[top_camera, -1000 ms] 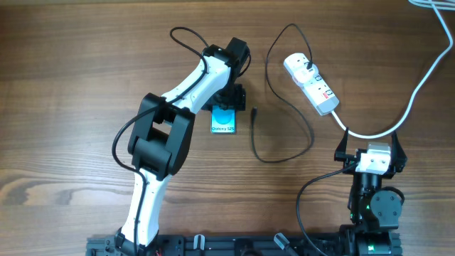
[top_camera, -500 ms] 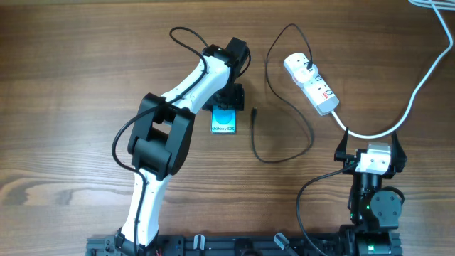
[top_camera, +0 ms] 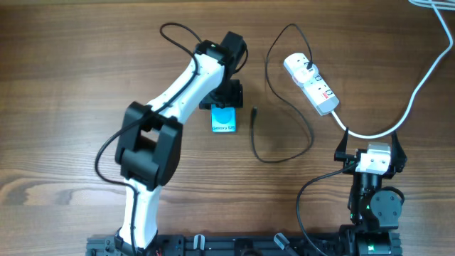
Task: Plug charger to phone and switch on socket
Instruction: 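Close the left gripper on the phone's top edge, then lift the phone with the left gripper and hold it upright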
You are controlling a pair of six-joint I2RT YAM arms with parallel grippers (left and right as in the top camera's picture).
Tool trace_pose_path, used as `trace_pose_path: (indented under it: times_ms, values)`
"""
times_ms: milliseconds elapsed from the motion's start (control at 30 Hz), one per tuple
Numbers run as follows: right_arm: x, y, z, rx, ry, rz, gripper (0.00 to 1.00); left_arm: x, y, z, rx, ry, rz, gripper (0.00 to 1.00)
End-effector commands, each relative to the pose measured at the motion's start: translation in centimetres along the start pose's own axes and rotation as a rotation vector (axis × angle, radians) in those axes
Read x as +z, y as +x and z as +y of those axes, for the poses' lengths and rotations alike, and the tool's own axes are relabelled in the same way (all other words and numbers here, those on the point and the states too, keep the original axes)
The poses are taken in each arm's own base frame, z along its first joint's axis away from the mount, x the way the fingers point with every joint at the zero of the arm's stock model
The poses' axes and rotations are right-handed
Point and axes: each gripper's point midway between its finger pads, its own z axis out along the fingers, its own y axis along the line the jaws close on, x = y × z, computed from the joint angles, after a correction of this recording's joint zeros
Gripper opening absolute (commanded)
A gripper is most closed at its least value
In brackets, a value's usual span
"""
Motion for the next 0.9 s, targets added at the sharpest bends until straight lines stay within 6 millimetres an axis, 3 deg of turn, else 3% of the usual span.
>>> trace_pose_path:
  times_ms: [0,267,433,533,600,767,867]
  values:
    - [0.0,0.1,-0.3,-0.008,0.014,0.002,1.0,-2.6,0.0,-0.4,-0.037,0.074,-0.019,0.72]
    - [0.0,0.1,-0.3,-0.008,0.014,0.002,1.0,-2.2,0.6,-0.8,-0.017,0.053,-0.009,0.74]
    - [0.0,0.1,-0.3,-0.008,0.014,0.002,1.0,-0.8,1.1,-1.2,-0.002,0.052,-0.006,0.76]
    - [0.0,0.1,-0.3,-0.008,0.014,0.002,1.0,0.9,1.3,-1.2,0.002,0.055,-0.012,0.93]
    - [0.0,0.1,-0.3,-0.008,0.014,0.002,1.0,1.8,1.3,-1.1,0.003,0.06,-0.022,0.99]
    - [0.0,0.1,-0.3,-0.008,0.014,0.002,1.0,2.7,0.0,1.1,-0.043,-0.059,-0.106,1.0]
    - [0.0,0.1,-0.3,-0.007,0.014,0.002,0.99,2.7,-0.5,0.8,-0.043,-0.045,-0.126,1.0]
